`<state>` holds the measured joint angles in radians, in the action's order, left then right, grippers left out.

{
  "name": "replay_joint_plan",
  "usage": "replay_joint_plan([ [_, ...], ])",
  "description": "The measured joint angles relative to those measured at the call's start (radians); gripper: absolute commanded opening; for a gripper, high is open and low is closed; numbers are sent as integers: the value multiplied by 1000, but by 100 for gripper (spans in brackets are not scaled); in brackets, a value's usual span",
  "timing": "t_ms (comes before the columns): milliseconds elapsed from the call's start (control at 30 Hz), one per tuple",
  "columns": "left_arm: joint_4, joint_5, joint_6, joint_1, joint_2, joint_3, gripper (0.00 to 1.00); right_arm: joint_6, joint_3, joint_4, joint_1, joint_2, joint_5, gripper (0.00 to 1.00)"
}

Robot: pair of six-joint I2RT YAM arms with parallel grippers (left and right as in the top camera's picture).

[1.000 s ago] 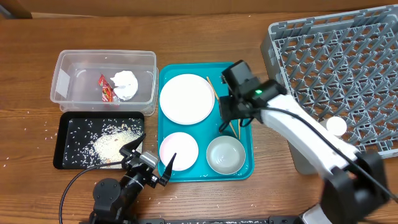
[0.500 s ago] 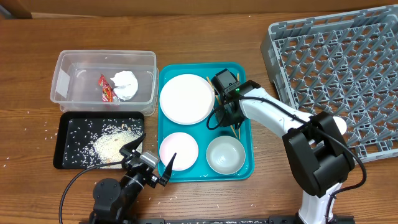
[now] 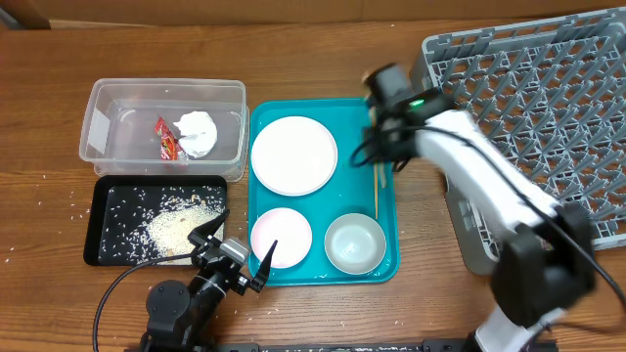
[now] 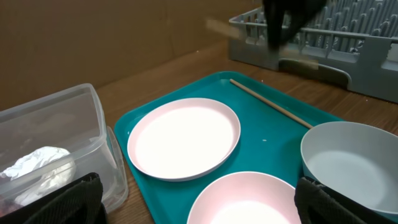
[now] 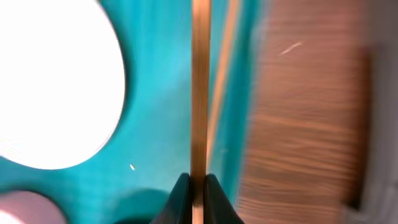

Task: Sort waste into correct bins and load items into the dishwasher
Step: 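Insert the chopsticks into the grey dish rack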

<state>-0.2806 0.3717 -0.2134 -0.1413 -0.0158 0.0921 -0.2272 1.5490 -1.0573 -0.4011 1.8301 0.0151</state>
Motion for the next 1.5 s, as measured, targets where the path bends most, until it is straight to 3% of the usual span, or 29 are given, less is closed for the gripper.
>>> replay_joint_plan([
  [233, 0, 0, 0, 0, 0, 0, 100, 148, 46, -36, 170, -173, 145, 4],
  [433, 0, 0, 0, 0, 0, 0, 100, 254, 0, -34, 269, -124, 192, 4],
  [633, 0, 0, 0, 0, 0, 0, 100, 280, -71, -60, 278, -29, 319, 4],
  [700, 0, 0, 0, 0, 0, 0, 100, 279, -78, -56, 278, -17, 341, 12],
  [733, 0, 0, 0, 0, 0, 0, 100, 282, -78, -56, 278, -17, 352, 27],
  [767, 0, 0, 0, 0, 0, 0, 100, 277, -78, -56, 278, -17, 356, 35],
  [967, 0, 0, 0, 0, 0, 0, 100, 279, -78, -87, 275, -17, 365, 37],
  [1067, 0, 0, 0, 0, 0, 0, 100, 279, -71, -116, 265, -18, 312, 38],
  [1200, 0, 0, 0, 0, 0, 0, 100, 281, -58, -111, 206, -36, 84, 53],
  [1233, 0, 0, 0, 0, 0, 0, 100, 281, -57, -108, 193, -41, 21, 49],
  [1267, 0, 0, 0, 0, 0, 0, 100, 283, -56, -103, 180, -44, -53, 36],
  [1300, 0, 0, 0, 0, 0, 0, 100, 279, -56, -98, 168, -47, -119, 36],
  [1400, 0, 0, 0, 0, 0, 0, 100, 258, -59, -21, 124, -48, -304, 44],
  [1433, 0, 0, 0, 0, 0, 0, 100, 225, -68, 26, 105, -48, -325, 50],
  [1500, 0, 0, 0, 0, 0, 0, 100, 181, -90, 79, 76, -48, -312, 53],
])
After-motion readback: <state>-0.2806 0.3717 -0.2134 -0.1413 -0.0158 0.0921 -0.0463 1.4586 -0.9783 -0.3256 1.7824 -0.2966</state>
